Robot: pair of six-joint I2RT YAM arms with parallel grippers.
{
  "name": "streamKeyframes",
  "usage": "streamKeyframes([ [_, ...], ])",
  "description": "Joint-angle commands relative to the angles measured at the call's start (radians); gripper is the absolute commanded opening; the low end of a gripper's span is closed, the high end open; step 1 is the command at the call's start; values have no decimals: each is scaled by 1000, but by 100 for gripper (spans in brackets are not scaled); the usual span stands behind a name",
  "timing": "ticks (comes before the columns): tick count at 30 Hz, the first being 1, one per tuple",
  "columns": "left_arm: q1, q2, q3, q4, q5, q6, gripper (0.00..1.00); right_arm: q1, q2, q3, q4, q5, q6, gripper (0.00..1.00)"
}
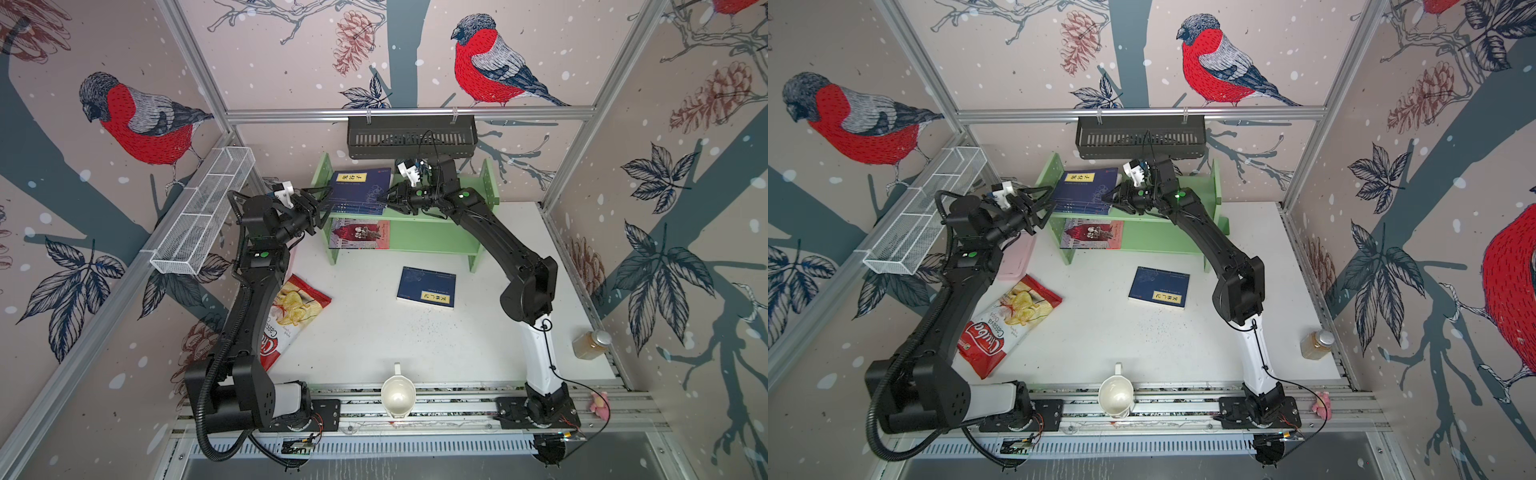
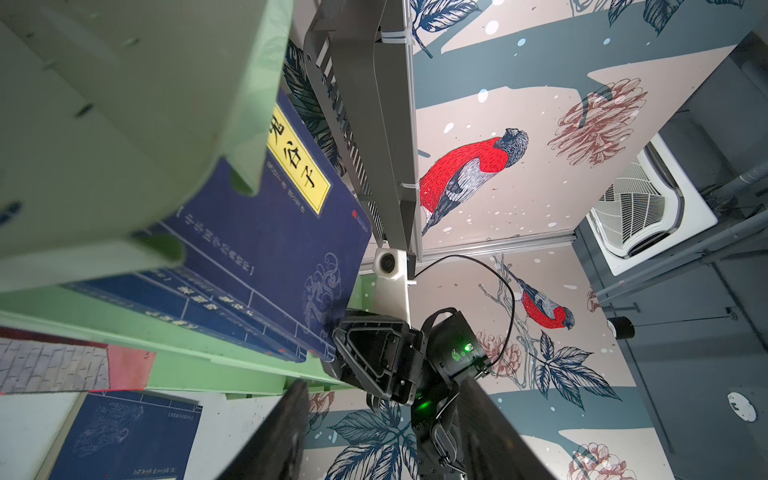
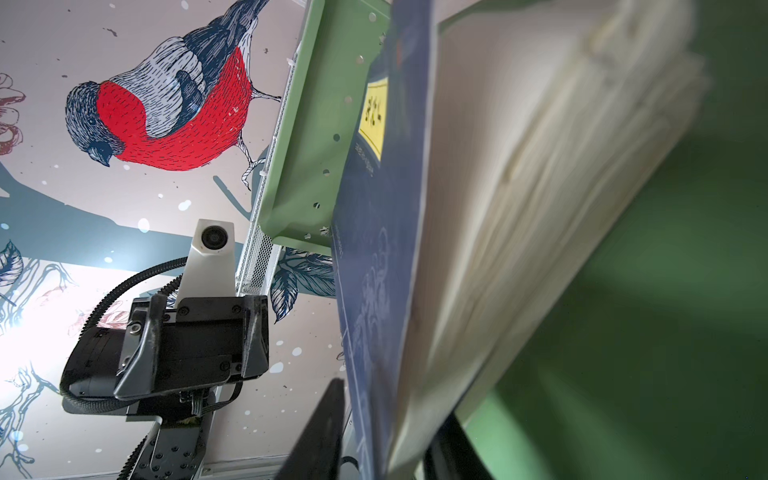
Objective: Stacking books/files
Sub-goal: Place the book on the bookshelf.
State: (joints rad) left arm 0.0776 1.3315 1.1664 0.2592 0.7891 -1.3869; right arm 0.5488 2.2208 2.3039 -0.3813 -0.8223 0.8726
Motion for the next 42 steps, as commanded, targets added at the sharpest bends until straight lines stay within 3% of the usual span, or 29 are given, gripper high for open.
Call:
streamKeyframes([
  [1, 2, -1, 1, 54, 27, -15, 58, -2, -8, 6, -56, 44, -40, 50],
  [2, 2, -2, 1, 55, 27, -14, 58, -3, -11, 8, -69, 53, -46, 56],
  [3, 3, -3, 1, 55, 25, -15, 58, -5, -13, 9, -82, 64, -55, 97],
  [8, 3, -5, 1, 55, 33, -17, 58, -15, -21, 18, -144, 101, -78, 100],
  [19, 3, -11, -10, 58, 45, -7, 58, -2, -63, 56, -218, 196, -142, 99],
  [25, 5, -17, -4, 43, 39, 88, 58, 26, -135, 13, -185, 252, -216, 100],
  [34, 7, -38, -2, 11, 44, 161, 59, 30, -102, 2, -117, 252, -227, 60],
  [42, 8, -54, -5, -11, 34, 181, 59, 45, -51, 66, -175, 339, -277, 51],
])
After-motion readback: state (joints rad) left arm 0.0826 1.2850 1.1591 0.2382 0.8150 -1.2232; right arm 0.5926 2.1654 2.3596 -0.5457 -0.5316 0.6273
